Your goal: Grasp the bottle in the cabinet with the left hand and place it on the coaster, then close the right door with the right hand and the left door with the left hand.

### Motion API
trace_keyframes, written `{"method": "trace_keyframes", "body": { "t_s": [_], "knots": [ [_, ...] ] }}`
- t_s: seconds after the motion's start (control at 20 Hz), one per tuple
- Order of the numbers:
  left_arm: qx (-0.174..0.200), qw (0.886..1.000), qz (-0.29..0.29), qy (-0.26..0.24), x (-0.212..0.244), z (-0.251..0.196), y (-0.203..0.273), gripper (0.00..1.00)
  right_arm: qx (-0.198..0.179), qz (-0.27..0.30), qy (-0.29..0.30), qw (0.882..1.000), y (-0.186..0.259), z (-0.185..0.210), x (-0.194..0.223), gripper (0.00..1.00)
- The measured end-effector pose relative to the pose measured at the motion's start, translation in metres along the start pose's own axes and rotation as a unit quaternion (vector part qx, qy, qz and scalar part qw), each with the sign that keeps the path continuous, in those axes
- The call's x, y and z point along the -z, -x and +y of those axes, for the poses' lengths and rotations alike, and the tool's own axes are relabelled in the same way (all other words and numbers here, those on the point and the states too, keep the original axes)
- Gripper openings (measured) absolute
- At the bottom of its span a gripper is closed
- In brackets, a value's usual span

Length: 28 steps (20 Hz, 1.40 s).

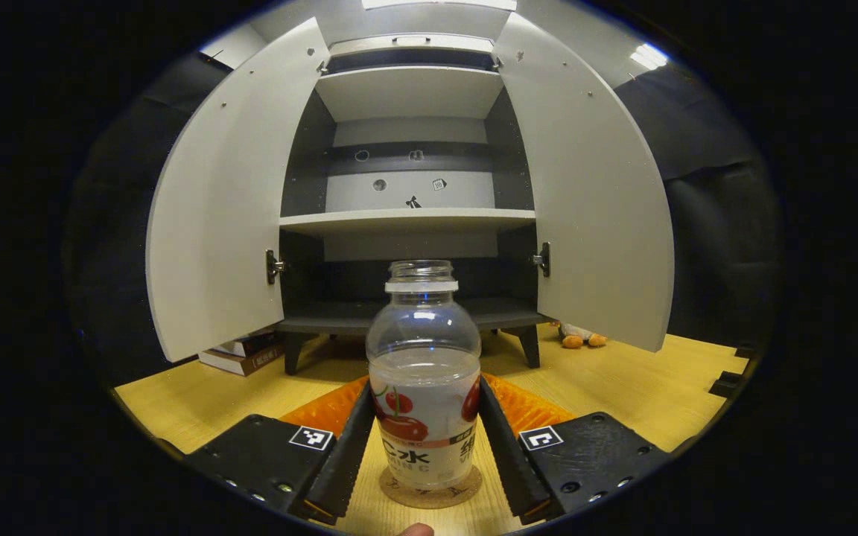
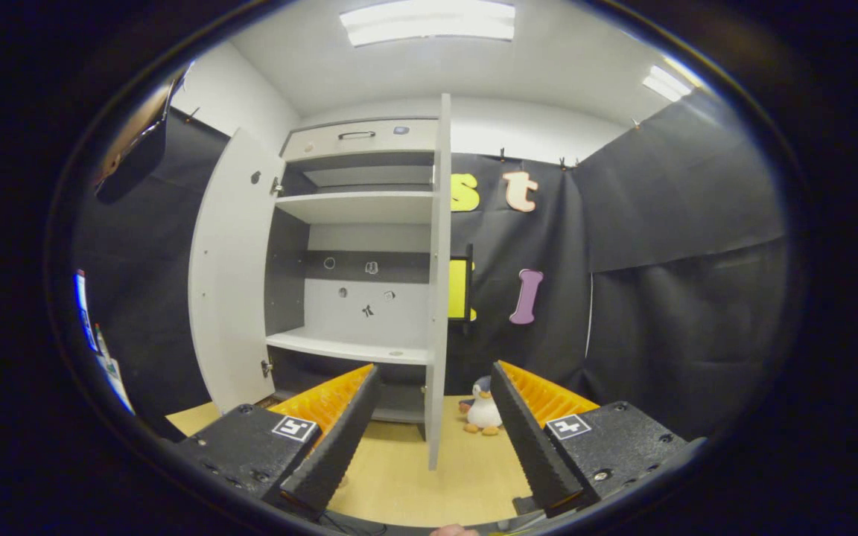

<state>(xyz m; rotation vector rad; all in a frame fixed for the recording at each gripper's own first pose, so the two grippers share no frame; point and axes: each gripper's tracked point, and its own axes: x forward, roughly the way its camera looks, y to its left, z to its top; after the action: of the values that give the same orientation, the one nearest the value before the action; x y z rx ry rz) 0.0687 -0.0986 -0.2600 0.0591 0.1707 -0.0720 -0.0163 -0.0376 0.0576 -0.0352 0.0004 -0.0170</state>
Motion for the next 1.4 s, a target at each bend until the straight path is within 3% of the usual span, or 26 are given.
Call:
{"method": "trace_keyframes", "body": {
  "t_s": [0.55,0.8,1.0,1.2,1.4],
  "knots": [
    [-0.022,1.000,-0.006,0.000,0.018,-0.004,-0.004,0.76,0.000,0.014,-0.006,1.000,0.000,0.002,0.012,0.97],
    [-0.023,1.000,0.002,0.004,0.016,0.002,0.002,0.92,-0.004,0.022,-0.020,1.000,-0.008,-0.002,0.021,0.97],
    [-0.019,1.000,-0.024,0.006,-0.015,0.012,0.014,0.96,-0.007,0.031,-0.029,0.999,-0.013,-0.004,0.034,0.97],
    [-0.009,0.997,-0.072,0.019,-0.081,0.024,0.040,0.96,-0.006,0.023,-0.040,0.999,-0.015,-0.007,0.036,0.97],
    [0.018,0.996,-0.069,0.049,-0.140,0.031,0.075,0.96,0.008,0.000,-0.051,0.999,-0.027,-0.026,0.023,0.97]
  ]
}}
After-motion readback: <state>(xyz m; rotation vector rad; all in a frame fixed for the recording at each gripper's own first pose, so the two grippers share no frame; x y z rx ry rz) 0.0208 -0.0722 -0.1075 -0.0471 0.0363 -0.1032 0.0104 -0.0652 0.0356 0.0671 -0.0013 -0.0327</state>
